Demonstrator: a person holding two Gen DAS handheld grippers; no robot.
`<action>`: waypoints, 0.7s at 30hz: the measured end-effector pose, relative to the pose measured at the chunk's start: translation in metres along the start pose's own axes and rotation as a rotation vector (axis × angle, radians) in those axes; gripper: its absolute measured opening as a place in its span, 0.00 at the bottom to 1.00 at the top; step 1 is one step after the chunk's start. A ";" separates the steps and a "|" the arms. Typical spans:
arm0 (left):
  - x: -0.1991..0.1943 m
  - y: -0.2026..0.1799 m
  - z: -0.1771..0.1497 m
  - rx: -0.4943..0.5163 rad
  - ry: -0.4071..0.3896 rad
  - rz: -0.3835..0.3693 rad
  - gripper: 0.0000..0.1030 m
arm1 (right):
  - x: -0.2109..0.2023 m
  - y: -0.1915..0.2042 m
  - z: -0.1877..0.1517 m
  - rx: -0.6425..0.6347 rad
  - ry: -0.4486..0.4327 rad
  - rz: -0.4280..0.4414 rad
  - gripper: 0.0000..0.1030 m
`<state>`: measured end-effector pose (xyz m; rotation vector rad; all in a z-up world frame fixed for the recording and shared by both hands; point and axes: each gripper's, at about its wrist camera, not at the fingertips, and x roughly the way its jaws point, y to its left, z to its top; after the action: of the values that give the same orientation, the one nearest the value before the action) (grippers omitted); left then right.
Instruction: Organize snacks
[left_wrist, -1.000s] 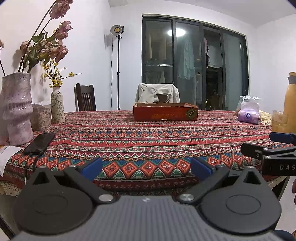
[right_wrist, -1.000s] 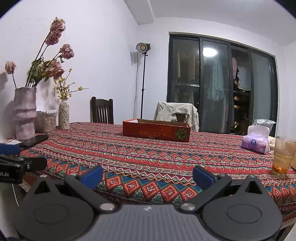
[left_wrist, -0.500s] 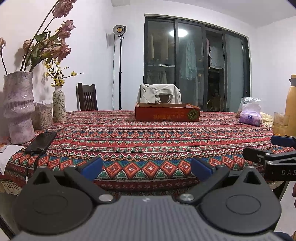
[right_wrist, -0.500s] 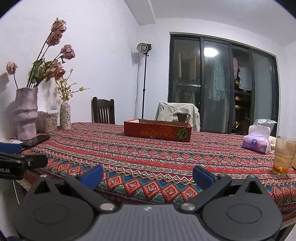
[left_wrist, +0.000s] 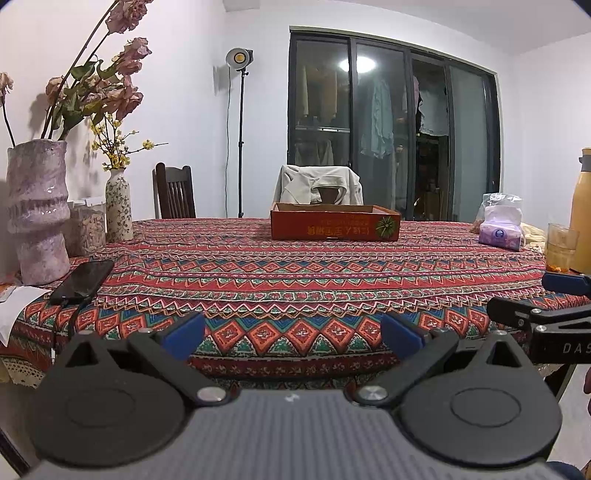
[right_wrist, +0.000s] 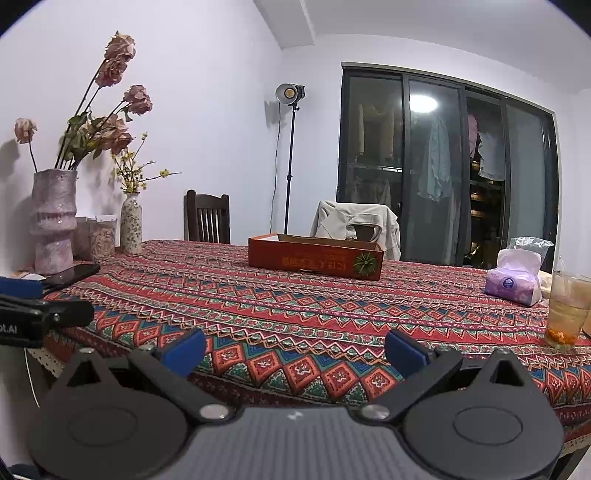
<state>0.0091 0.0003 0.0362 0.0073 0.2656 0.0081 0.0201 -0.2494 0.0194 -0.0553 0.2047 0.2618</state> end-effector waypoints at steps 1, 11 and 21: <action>0.000 0.000 0.000 0.000 0.000 0.000 1.00 | 0.000 0.000 0.000 0.004 -0.001 -0.001 1.00; 0.000 0.001 0.000 0.002 -0.001 0.000 1.00 | 0.000 -0.004 0.000 0.020 -0.002 0.004 1.00; -0.001 0.000 0.000 0.004 -0.001 -0.001 1.00 | 0.000 -0.002 -0.001 -0.006 -0.005 -0.001 1.00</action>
<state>0.0084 0.0002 0.0366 0.0107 0.2650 0.0064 0.0201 -0.2511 0.0183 -0.0606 0.1987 0.2612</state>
